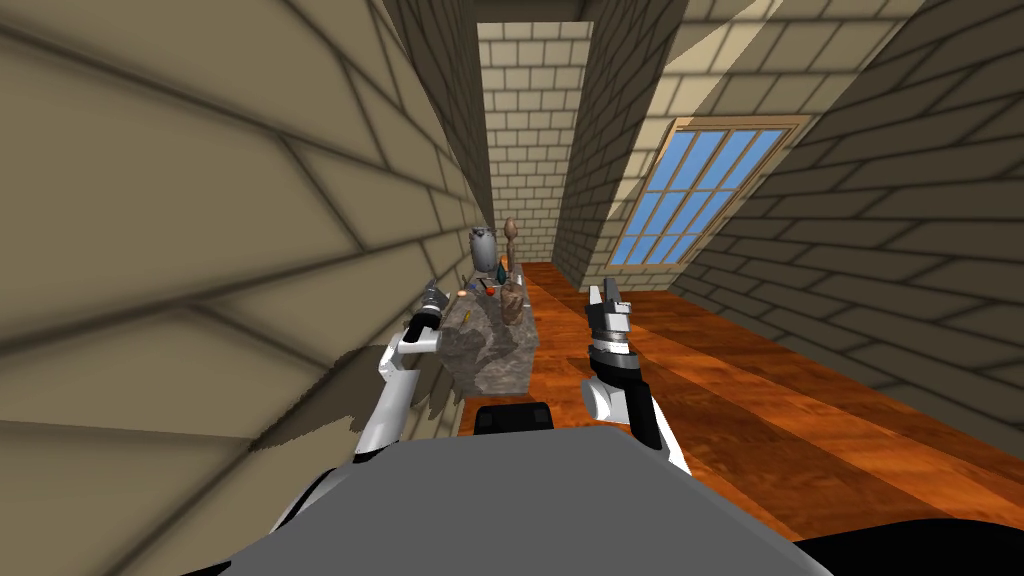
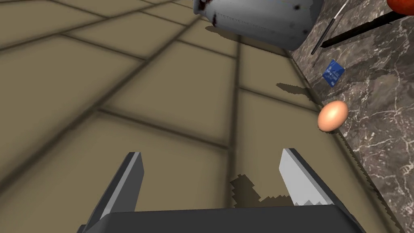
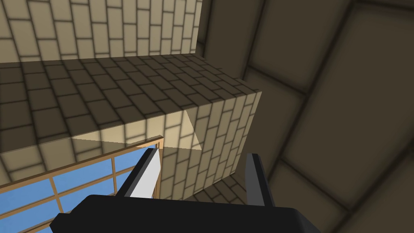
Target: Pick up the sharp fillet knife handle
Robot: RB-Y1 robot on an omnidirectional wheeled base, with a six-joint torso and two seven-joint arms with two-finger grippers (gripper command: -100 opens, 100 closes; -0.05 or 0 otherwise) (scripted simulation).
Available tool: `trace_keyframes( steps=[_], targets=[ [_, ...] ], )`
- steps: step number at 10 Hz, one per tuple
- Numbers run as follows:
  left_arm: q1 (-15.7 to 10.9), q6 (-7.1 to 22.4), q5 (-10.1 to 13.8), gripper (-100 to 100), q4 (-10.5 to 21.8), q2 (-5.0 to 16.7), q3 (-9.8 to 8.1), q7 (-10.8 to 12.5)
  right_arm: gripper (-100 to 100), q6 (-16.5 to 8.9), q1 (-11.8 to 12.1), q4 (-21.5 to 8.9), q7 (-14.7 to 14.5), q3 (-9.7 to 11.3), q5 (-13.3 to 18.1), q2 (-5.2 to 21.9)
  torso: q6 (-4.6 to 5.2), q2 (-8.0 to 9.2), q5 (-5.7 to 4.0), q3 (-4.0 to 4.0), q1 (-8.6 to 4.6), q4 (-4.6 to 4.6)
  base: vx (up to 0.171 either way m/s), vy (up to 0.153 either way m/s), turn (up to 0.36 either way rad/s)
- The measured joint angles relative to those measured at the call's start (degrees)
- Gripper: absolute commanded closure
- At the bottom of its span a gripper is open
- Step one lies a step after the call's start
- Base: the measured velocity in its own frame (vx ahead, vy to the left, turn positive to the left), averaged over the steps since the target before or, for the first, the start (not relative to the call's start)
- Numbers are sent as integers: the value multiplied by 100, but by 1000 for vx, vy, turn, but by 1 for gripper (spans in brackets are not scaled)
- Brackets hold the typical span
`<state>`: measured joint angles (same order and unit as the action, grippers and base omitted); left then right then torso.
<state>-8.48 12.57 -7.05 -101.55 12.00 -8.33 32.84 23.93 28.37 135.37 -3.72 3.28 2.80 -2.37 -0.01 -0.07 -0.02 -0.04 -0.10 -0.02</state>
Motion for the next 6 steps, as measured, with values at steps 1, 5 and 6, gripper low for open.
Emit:
trace_keyframes(
  steps=[1,5,6],
  targets=[
    [-93,164,3,-100,111,30,-33,152,0,0,0,0,0,0,0,0,-1,1,0,1,2,0,11,-26,3],
    [-669,892,-99,-100,675,52,-219,766,0,0,0,0,0,0,0,0,0,0,0,0,-1,0,10,-23,3],
    [-705,1006,-69,-100,739,94,-227,848,0,0,0,0,0,0,0,0,-2,3,1,1,5,0,8,-20,19]
  ],
)
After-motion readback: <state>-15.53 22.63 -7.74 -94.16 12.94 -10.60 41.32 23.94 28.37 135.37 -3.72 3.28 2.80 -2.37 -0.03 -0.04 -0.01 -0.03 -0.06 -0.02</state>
